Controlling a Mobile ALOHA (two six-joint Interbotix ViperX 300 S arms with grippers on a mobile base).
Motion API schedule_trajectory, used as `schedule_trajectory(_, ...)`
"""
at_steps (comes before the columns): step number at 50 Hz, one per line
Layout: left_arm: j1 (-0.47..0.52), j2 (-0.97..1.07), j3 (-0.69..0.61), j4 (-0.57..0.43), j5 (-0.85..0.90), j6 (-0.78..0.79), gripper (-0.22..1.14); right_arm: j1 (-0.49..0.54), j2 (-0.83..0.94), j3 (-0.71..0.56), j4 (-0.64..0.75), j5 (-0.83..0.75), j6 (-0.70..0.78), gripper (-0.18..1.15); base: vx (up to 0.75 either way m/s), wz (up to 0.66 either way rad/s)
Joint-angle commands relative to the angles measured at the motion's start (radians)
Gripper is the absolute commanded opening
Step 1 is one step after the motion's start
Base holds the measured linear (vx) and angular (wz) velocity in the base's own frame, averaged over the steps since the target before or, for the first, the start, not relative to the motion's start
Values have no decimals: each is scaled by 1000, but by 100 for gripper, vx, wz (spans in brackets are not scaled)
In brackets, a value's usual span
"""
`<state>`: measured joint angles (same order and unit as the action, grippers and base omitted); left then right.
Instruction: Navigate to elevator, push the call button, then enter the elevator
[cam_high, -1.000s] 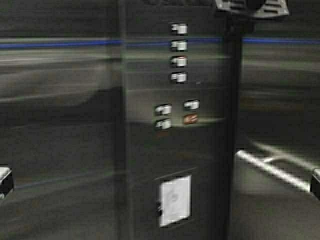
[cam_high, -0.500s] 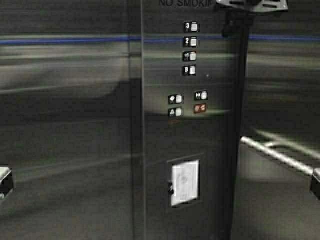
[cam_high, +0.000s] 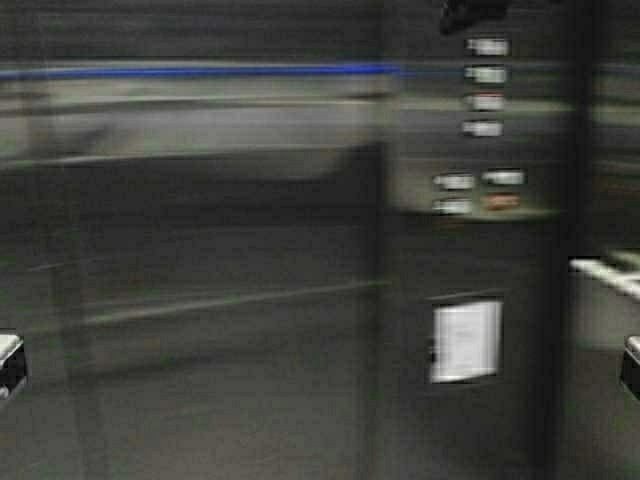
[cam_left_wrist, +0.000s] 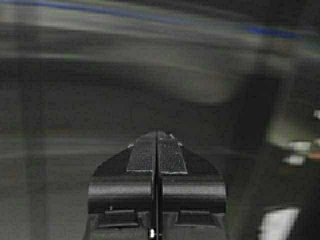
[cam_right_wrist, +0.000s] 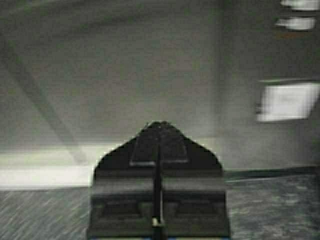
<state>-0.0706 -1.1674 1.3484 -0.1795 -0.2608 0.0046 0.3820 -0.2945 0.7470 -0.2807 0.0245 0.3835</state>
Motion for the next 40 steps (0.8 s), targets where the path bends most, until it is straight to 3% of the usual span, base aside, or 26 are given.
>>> schedule_trajectory(1, 0, 11, -29, 3, -3, -3, 2, 2, -17, -6, -2, -18, 0, 6, -21, 50)
schedule_trajectory(17, 0, 15, -26, 3, -5, -3, 2, 2, -12, 0, -2, -28, -2, 5, -21, 38)
schedule_trajectory(40, 0, 17, -28, 2, -12, -8, 2, 2, 17, 0, -2, -43, 0, 6, -19, 12)
